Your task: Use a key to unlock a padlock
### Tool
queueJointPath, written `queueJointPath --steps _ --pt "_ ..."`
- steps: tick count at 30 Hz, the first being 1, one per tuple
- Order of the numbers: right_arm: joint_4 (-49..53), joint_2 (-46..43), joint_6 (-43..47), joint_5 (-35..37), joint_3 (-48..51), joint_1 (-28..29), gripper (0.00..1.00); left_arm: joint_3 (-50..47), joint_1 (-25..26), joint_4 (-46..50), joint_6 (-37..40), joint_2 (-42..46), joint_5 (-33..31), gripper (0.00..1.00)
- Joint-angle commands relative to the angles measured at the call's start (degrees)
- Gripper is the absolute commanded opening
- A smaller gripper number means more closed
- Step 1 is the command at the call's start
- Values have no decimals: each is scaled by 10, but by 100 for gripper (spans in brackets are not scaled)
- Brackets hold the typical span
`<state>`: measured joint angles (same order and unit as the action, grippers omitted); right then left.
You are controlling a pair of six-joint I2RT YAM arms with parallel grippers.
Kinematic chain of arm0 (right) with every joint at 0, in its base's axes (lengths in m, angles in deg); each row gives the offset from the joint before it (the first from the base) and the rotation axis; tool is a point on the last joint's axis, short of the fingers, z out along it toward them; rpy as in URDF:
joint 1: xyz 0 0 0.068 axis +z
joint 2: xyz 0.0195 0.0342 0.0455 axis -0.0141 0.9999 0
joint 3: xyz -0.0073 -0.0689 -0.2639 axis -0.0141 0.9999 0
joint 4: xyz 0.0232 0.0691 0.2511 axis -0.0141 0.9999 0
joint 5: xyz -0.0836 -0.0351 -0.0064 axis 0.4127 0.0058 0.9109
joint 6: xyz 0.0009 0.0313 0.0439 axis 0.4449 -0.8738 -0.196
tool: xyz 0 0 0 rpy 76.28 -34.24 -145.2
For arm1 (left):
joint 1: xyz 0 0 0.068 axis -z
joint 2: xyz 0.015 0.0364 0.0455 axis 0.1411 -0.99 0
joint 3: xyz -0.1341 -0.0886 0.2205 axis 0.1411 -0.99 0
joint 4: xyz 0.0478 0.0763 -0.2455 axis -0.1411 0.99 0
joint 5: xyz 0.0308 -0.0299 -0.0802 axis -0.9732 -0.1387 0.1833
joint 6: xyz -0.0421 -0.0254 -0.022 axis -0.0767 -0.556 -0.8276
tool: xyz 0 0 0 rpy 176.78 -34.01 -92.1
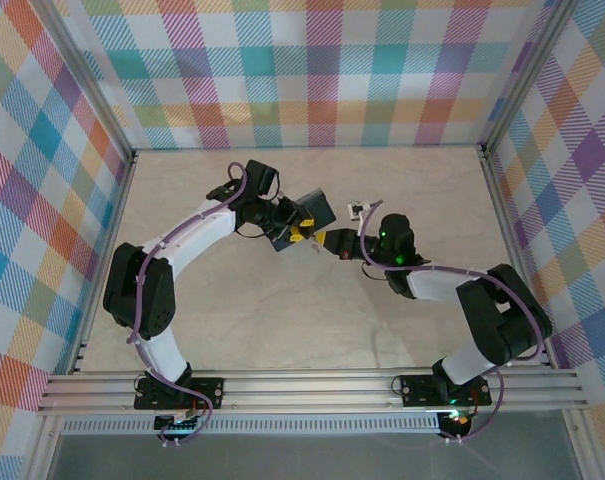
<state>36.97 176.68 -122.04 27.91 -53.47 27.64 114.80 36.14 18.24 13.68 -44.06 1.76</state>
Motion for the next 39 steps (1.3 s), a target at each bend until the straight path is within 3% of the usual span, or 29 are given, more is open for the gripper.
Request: queueJointPath --steps 1,7,9,15,20,27,35,39 --pt "-23 15 21 0 -36 9 0 22 15 -19 -5 0 54 1" --pt "-25 37 16 -7 -54 10 0 13 13 -28 -32 9 43 2" --pt "2 18 34 2 -47 9 9 11 5 -10 -29 11 24 2" --pt "319 -102 253 88 -63 7 37 4 -9 27 -19 18 -28 3" --pt "462 -138 448 140 -99 8 44 32 -9 69 0 -1 -37 4" --pt "350 -147 685 175 -53 44 43 84 -9 141 30 -27 -40 5" --pt "241 -112 813 275 -32 108 39 99 -9 163 32 -37 -45 5" --pt "235 -92 855 298 -38 132 38 99 -9 156 27 -40 -39 5"
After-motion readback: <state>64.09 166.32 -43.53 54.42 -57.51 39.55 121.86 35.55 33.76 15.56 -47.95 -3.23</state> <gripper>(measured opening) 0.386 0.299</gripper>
